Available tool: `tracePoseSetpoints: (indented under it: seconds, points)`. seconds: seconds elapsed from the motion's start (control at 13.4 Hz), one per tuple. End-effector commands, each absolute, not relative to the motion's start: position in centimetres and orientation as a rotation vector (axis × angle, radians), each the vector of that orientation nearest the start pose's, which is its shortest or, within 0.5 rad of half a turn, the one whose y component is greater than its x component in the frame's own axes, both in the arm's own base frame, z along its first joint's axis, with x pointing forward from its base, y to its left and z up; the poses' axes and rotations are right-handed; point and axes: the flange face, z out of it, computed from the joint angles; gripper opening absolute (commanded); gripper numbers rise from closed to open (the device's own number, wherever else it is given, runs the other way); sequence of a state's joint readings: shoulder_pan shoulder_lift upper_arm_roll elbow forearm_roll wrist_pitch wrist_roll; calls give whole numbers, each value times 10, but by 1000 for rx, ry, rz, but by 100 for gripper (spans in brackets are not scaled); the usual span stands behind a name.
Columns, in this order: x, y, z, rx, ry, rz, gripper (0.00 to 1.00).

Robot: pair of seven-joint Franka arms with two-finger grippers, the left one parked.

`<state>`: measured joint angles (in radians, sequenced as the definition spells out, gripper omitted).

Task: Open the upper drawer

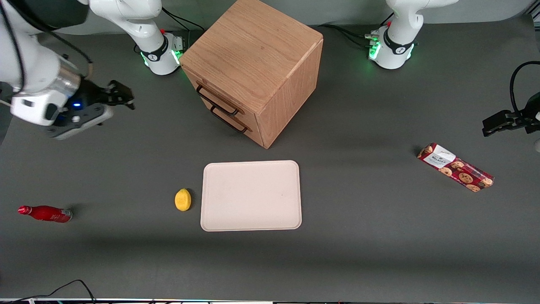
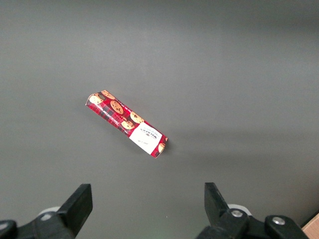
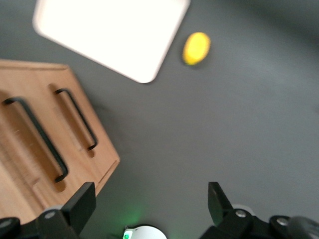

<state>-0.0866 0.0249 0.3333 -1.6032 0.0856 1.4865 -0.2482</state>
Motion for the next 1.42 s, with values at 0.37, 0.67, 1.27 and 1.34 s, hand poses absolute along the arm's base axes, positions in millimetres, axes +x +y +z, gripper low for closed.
tracePoseSetpoints:
  seconds: [0.37,0.67,1.27,1.34]
  points:
    - [491,219,511,-2698,-1063,261,100]
    - [474,249,476,-2641,-1056,221,100]
    - [454,272,424,-2616,-1054,218,100]
    - [450,275,418,-2617,-1060,220,100]
